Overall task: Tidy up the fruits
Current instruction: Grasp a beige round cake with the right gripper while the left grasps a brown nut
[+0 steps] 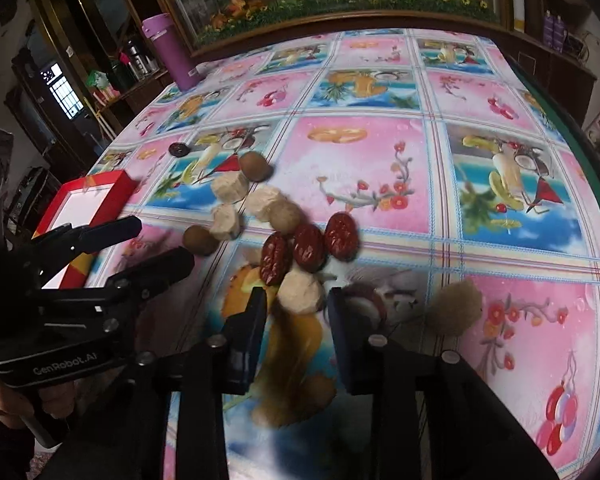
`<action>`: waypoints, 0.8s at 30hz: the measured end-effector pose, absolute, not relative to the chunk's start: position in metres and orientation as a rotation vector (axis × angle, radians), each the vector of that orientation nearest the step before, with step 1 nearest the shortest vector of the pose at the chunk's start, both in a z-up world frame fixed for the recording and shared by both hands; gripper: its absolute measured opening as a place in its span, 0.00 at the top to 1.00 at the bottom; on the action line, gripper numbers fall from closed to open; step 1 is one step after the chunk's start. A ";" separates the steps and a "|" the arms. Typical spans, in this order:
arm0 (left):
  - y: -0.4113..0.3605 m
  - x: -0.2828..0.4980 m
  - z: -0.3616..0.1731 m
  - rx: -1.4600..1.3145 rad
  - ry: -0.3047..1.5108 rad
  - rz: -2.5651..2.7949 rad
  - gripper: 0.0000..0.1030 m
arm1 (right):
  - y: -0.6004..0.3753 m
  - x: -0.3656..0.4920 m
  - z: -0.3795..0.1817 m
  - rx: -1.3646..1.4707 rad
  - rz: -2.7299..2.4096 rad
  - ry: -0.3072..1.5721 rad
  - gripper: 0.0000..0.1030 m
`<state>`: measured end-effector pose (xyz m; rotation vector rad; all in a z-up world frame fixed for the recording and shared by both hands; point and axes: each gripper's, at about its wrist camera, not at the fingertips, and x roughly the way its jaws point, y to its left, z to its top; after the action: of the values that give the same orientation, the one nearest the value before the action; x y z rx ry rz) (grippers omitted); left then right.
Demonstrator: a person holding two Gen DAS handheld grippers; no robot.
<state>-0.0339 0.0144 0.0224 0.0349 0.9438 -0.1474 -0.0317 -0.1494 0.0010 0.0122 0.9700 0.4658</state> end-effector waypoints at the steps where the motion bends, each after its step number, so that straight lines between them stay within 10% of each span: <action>1: 0.015 -0.032 0.021 0.031 0.950 -0.151 0.35 | -0.149 -0.032 0.001 0.005 0.466 0.969 0.74; 24: 0.008 -0.028 0.012 0.008 0.962 -0.220 0.77 | -0.148 -0.038 0.004 -0.011 0.469 0.960 0.78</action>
<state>-0.0283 0.0077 0.0116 0.0075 0.9622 -0.2201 -0.0375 -0.1480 0.0035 -0.0114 0.9603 0.4687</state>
